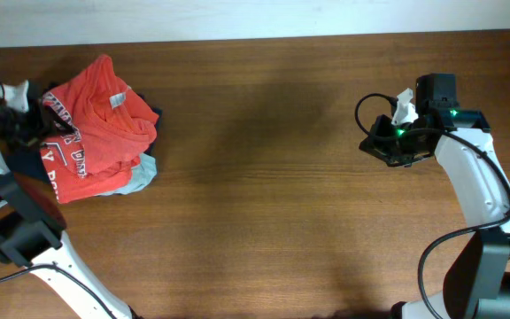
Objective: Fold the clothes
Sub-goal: 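Carry the bundle left with the left gripper onto the folded stack, then release the shirt on the stack and withdraw both grippers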
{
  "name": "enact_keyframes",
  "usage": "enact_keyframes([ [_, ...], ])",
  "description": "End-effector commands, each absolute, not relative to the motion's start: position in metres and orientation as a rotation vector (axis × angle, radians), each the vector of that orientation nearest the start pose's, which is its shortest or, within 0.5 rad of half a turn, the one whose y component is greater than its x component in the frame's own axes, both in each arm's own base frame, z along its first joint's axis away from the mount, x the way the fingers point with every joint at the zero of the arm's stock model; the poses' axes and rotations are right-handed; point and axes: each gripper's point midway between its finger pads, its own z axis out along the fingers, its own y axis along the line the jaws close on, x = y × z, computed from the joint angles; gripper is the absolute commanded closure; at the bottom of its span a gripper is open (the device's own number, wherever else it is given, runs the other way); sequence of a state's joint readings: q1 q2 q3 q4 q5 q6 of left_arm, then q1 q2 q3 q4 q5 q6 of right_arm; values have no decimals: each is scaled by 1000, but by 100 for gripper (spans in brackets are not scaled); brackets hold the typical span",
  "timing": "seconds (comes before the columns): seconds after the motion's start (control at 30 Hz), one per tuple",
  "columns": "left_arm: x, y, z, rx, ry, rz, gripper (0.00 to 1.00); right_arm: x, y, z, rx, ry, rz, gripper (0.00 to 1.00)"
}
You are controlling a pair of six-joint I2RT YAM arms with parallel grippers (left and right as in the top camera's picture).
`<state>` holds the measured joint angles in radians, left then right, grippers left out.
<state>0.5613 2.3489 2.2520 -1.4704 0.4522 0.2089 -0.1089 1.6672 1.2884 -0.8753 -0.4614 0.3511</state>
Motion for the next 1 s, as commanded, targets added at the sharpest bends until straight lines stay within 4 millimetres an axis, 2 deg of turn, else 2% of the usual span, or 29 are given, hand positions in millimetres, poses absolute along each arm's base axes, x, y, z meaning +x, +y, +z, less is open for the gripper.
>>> enact_keyframes([
  [0.0,412,190,92,-593,2893,-619,1,374,36,130,533,2739,695,79],
  [0.07,410,194,102,-599,2879,-607,1,375,36,130,523,2737,694,69],
  [0.13,409,198,120,-598,2857,-585,1,375,36,130,487,2737,688,65],
  [0.23,408,200,170,-556,2789,-510,1,378,36,135,391,2727,670,61],
  [0.3,406,193,210,-489,2738,-457,1,382,35,145,324,2699,655,60],
  [0.4,395,168,272,-312,2663,-368,1,392,35,179,202,2611,623,59],
  [0.47,387,144,312,-173,2592,-300,1,397,35,210,121,2529,600,59],
  [0.57,362,105,366,3,2505,-118,1,396,35,262,8,2402,550,59],
  [0.67,328,68,408,104,2420,39,1,381,37,317,-84,2265,492,58],
  [0.73,304,49,426,100,2375,92,1,365,38,348,-135,2180,453,57],
  [0.8,276,37,434,91,2352,137,1,343,40,373,-186,2108,412,55],
  [0.9,235,32,427,37,2358,172,1,310,34,386,-173,2095,331,47],
  [0.93,219,30,420,24,2368,170,1,302,29,385,-151,2108,296,21],
  [0.97,210,29,415,21,2367,162,1,294,22,383,-120,2126,245,1],
])
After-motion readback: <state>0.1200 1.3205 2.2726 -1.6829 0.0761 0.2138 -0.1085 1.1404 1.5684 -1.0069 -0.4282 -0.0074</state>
